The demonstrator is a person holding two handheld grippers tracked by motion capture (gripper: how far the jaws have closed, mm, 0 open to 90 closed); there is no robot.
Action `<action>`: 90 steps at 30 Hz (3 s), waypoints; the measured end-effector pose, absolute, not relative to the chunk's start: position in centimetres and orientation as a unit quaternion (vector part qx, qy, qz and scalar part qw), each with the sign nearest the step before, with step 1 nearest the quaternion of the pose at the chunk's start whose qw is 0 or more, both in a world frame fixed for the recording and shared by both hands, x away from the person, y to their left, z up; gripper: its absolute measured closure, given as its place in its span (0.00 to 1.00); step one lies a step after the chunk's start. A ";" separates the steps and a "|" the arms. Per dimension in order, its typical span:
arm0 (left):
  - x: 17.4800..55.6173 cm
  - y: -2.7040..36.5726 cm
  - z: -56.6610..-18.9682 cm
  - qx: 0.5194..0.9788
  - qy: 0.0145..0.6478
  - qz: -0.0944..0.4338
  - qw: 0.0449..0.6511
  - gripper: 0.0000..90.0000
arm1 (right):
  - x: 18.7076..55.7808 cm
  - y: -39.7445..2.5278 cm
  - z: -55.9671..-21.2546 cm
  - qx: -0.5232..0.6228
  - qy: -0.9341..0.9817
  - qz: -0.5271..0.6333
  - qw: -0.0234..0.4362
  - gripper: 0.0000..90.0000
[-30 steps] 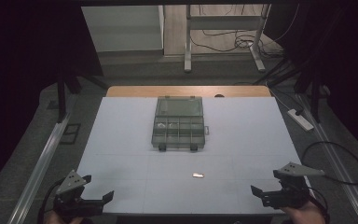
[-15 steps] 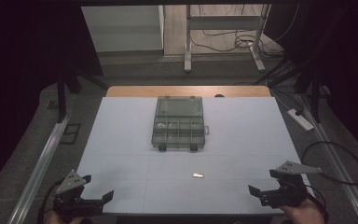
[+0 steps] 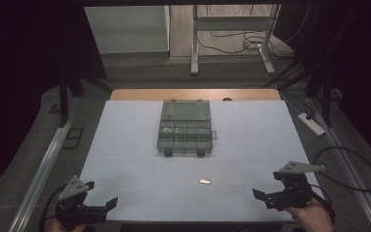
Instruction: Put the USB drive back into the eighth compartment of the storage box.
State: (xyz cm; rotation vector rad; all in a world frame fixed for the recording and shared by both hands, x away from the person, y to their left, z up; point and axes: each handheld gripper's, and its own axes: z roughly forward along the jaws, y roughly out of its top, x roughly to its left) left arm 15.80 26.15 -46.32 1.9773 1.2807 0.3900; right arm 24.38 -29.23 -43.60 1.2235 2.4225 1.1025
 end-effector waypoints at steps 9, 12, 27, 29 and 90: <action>15.8 26.2 -46.3 0.769 0.500 0.152 0.368 0.03 | 24.9 -28.3 -43.6 0.398 0.830 0.376 0.110 0.00; 15.8 26.2 -46.3 0.769 0.501 0.152 0.368 0.03 | 25.3 -27.9 -43.6 0.393 0.832 0.377 0.106 0.00; 15.8 26.2 -46.3 0.768 0.501 0.151 0.370 0.03 | 26.4 -25.9 -43.9 0.372 0.849 0.363 0.099 0.00; 15.8 26.2 -46.3 0.767 0.501 0.151 0.370 0.03 | 26.6 -25.7 -44.0 0.369 0.851 0.362 0.096 0.00; 15.8 26.4 -46.4 0.764 0.505 0.147 0.374 0.03 | 31.1 -17.0 -46.2 0.292 0.902 0.312 0.059 0.00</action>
